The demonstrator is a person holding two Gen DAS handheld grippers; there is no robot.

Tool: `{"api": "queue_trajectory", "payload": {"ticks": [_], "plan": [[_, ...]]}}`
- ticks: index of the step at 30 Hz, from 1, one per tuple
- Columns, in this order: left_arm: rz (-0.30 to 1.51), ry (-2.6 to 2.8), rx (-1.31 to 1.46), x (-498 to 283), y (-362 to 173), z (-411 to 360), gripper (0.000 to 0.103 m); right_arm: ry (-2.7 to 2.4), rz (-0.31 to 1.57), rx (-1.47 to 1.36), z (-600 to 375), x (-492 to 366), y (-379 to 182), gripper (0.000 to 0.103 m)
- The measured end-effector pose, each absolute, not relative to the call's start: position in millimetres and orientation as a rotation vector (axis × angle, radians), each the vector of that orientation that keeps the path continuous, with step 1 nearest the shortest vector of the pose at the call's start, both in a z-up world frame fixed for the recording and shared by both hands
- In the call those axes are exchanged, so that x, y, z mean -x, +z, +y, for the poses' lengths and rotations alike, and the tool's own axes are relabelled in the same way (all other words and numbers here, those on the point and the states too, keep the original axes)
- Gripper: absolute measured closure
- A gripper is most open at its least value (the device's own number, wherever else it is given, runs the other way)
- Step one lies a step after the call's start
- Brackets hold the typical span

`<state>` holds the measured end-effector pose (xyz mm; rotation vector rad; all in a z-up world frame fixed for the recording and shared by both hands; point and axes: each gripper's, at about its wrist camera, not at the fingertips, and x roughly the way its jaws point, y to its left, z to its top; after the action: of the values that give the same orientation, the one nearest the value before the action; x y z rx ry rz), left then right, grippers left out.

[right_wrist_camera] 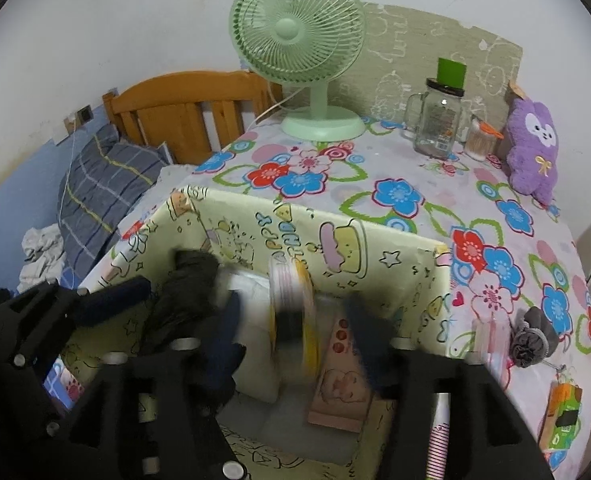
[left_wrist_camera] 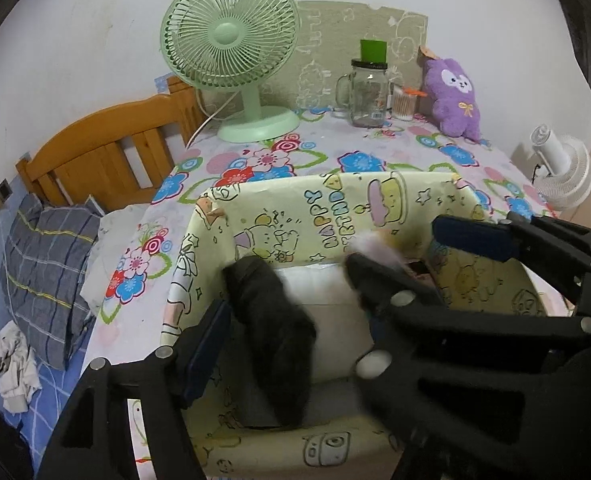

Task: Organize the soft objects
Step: 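Lower and release the black item into the box while the right tool releases the white pack there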

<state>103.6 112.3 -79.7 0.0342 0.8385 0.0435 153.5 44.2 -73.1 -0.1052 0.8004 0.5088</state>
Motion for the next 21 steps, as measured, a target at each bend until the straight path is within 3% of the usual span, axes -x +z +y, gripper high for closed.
{"api": "queue_trajectory", "payload": {"ticks": [12,21], "plan": [[0.813,0.037,-0.017,-100.4,-69.9,105.4,0.019,0.489,0.739,0.108,32.0,-145.1,-58.9,0.018],[0.778,0.034,-0.03,-92.6,-58.9,88.2,0.015,0.463,0.704,0.087,12.7,-135.0,-48.7,0.016]]}}
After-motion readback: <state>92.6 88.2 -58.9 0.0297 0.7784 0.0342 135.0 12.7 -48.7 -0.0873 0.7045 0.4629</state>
